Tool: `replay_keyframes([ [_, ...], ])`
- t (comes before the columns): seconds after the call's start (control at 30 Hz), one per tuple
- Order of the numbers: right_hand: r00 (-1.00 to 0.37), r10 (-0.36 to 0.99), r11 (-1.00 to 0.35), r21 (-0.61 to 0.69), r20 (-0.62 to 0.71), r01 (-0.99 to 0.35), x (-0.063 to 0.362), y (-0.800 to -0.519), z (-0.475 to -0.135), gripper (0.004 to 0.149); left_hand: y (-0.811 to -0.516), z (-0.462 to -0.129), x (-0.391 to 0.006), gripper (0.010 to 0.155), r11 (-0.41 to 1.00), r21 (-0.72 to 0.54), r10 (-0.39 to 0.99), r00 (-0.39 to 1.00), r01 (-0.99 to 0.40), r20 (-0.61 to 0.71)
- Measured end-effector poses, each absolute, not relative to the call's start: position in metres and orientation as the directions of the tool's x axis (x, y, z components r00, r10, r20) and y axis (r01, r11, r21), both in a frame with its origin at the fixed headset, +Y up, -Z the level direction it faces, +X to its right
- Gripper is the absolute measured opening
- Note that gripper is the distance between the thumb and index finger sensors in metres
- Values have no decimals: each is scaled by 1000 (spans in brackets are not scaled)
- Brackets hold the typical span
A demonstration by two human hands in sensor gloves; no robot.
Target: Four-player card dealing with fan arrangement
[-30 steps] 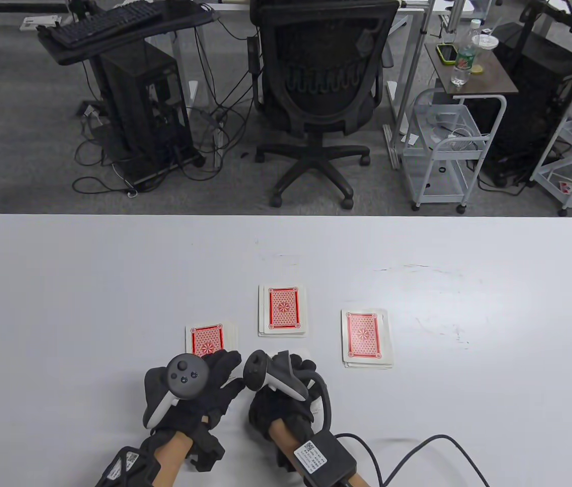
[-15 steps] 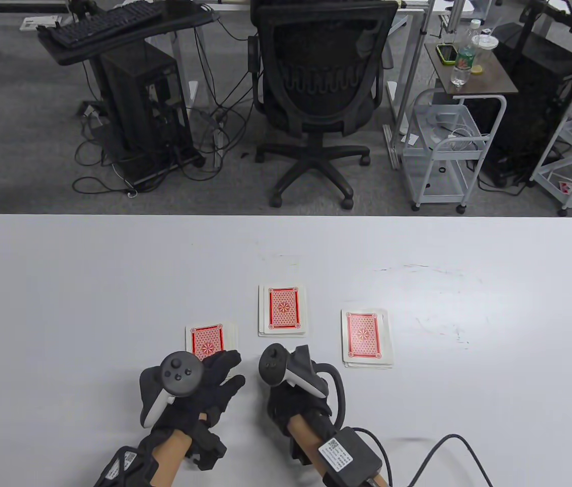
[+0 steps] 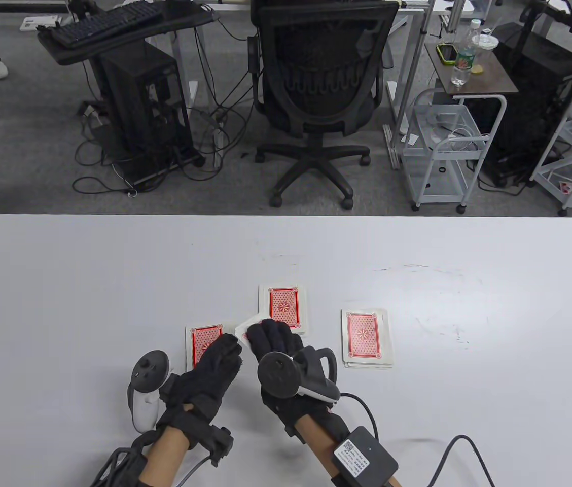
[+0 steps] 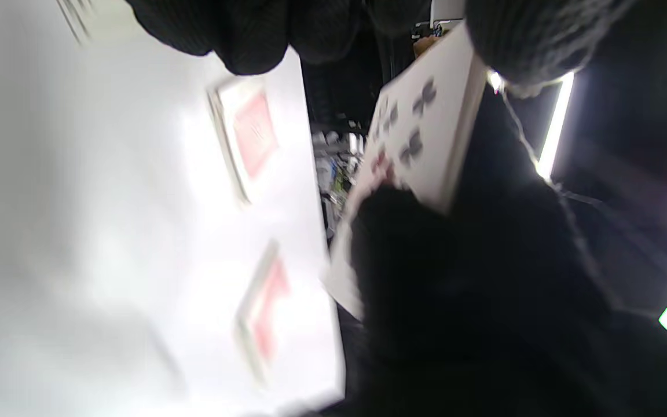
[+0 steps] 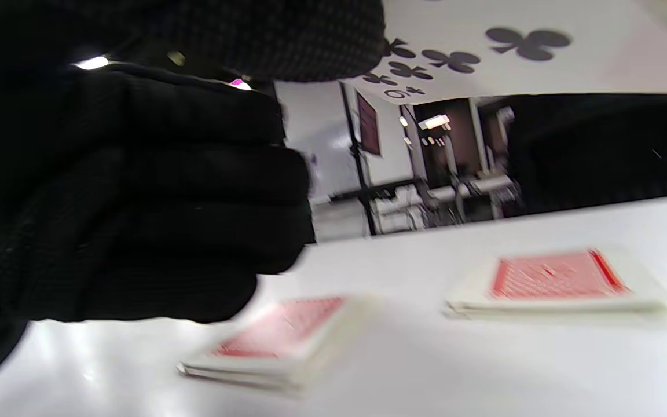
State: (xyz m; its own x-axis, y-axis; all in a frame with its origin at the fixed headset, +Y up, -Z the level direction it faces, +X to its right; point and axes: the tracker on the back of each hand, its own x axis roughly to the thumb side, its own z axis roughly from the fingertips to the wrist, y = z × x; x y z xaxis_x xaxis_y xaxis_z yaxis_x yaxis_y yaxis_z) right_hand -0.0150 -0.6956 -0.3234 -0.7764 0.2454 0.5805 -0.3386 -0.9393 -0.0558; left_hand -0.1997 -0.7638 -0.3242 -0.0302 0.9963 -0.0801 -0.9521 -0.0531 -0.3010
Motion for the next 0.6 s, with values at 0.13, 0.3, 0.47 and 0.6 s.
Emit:
replay_keyframes([
  [0.13,-739,173,-943,-107,652,-315,-35,-696,-310,70,-770,-324,-188,93,-291,-414,957,-258,-862,-136],
  [0.3,-695,264,-930,-13,669,-366,-44,-702,-308,70,-781,-323,-181,94,-465,-422,885,-402,-779,-233],
  [0.47,-585,494,-851,222,644,-475,-34,-707,-317,80,-788,-325,-185,79,-493,-366,869,-426,-790,-252],
  [0.6,-512,595,-795,358,620,-491,-26,-708,-326,90,-789,-326,-188,70,-457,-296,885,-397,-839,-242],
])
